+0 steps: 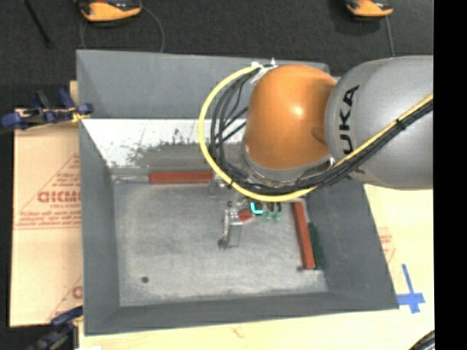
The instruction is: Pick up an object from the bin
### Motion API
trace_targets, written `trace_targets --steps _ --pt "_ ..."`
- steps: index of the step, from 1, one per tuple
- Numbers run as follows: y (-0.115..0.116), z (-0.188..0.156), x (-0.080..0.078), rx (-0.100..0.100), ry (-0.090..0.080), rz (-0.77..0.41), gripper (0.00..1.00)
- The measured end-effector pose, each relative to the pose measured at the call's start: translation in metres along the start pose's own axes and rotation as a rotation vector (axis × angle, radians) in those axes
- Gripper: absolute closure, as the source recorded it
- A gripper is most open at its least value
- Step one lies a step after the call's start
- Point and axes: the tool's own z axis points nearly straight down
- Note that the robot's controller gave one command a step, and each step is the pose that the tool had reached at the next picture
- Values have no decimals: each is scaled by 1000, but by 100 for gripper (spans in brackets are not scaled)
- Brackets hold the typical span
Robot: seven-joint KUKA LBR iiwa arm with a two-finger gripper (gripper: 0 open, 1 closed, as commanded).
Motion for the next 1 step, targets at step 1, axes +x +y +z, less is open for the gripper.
trace_targets --steps 1 --pt "-103 156 -10 2 -8 -27 0"
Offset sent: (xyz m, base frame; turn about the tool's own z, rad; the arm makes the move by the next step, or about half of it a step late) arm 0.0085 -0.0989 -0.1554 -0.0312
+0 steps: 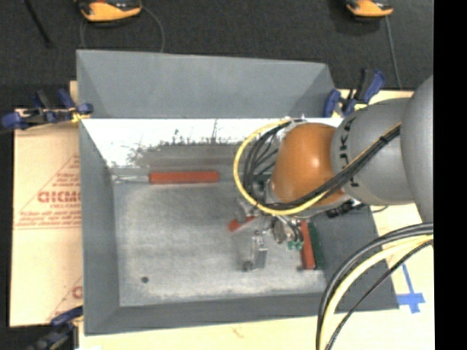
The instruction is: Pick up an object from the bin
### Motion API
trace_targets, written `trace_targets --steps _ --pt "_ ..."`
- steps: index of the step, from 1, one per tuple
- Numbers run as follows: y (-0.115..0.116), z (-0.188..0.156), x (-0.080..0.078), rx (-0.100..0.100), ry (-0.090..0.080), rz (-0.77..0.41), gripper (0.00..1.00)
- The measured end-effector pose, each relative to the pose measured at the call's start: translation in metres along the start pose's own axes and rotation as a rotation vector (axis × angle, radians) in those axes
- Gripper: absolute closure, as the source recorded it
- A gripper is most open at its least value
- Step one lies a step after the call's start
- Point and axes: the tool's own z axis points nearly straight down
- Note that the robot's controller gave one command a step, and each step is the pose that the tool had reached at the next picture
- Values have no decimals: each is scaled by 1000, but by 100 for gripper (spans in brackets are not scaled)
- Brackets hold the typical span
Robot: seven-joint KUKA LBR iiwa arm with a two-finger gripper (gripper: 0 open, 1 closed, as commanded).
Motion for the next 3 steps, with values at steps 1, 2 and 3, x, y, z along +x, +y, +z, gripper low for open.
trace_targets --steps 1,2,3 --pt "-21 -32 -54 0 2 144 0" --pt "-92 -39 -25 5 8 109 0" --pt "-99 -2 -51 0 2 244 0"
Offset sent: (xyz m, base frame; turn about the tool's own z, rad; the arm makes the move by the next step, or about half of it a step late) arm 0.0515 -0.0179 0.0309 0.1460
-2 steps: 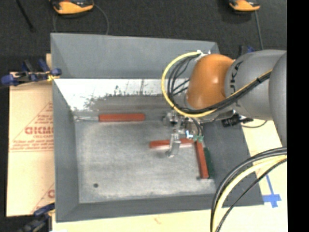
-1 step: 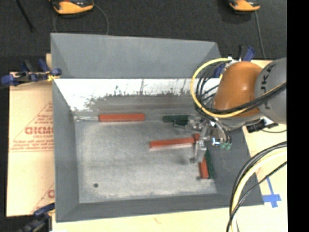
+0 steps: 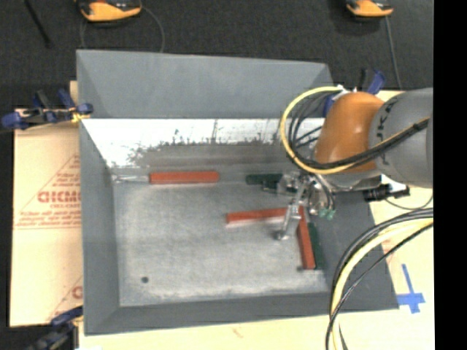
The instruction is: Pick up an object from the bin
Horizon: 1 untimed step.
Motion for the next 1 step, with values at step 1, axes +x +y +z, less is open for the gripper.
trace_targets --steps 1 --pt "0 -2 -2 0 -1 -1 0"
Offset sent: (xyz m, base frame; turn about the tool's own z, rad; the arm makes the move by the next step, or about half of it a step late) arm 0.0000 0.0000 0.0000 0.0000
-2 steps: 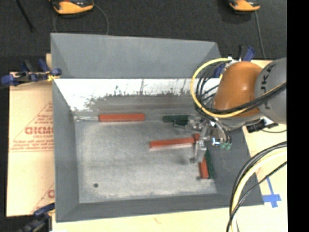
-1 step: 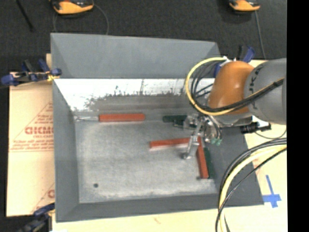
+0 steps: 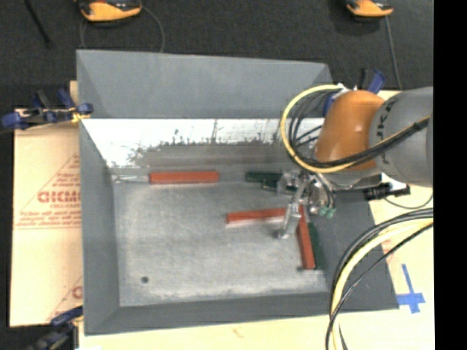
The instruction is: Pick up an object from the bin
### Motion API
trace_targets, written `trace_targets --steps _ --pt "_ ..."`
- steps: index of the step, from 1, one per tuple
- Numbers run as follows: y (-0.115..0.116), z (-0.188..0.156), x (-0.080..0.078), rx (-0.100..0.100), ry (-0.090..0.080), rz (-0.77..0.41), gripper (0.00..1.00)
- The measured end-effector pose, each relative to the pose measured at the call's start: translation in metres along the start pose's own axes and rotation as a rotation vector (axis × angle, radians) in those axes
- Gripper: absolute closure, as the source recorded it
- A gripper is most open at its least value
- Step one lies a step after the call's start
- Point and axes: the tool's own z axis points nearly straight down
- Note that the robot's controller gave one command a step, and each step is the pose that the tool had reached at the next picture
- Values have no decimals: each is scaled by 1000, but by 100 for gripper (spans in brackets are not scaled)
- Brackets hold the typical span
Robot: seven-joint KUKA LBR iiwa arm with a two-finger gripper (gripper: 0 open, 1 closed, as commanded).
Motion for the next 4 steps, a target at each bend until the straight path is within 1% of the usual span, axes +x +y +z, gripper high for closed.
trace_targets --steps 1,3,4 --pt "-1 -1 -1 0 -2 2 100" --pt "-1 -15 -4 0 -2 4 100" --pt "-2 -116 -9 1 -5 5 100"
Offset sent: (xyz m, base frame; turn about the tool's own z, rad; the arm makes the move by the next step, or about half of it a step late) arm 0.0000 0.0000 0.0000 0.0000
